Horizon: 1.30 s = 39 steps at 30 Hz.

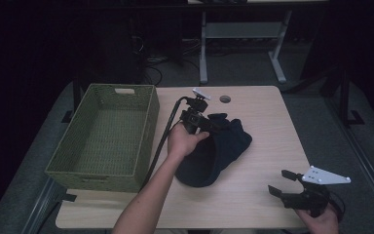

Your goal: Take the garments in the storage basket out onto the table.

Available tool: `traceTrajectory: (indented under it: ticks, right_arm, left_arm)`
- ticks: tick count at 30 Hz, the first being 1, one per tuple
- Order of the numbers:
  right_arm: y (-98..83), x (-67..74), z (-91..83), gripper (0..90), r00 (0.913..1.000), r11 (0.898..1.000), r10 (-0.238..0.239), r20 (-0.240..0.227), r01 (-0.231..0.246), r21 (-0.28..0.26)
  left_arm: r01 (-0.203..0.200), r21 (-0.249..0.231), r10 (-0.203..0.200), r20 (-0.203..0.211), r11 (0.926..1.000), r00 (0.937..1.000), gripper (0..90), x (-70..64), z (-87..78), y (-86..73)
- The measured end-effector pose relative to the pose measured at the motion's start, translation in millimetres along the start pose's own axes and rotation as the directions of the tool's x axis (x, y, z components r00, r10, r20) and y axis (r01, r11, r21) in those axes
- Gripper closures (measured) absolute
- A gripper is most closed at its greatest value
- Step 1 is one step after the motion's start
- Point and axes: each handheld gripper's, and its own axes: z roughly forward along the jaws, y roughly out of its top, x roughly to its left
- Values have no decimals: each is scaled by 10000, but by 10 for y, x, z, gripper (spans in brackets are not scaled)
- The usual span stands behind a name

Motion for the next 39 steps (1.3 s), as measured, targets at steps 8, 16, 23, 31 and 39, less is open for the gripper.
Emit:
traceTrajectory:
  ticks: [8,16,23,31,39]
  right_arm:
    - [1,17,14,206,10000,10000,-41,-18,41,56]
    - [10,41,41,207,9999,9997,-160,-2,160,180]
    - [22,64,87,207,9997,9992,-232,-23,232,320]
    - [57,88,143,212,9997,9983,-244,-94,248,526]
    - [182,142,250,266,9993,9958,-322,-204,338,851]
  left_arm:
    - [170,211,-171,76,9996,9998,766,-38,250,-95]
    - [452,319,-455,69,9985,9989,755,16,388,-212]
    - [672,396,-678,156,9970,9976,724,98,492,-351]
    - [651,358,-653,53,9972,9979,631,127,457,-426]
    - [582,85,-581,-37,9983,9983,608,136,324,-473]
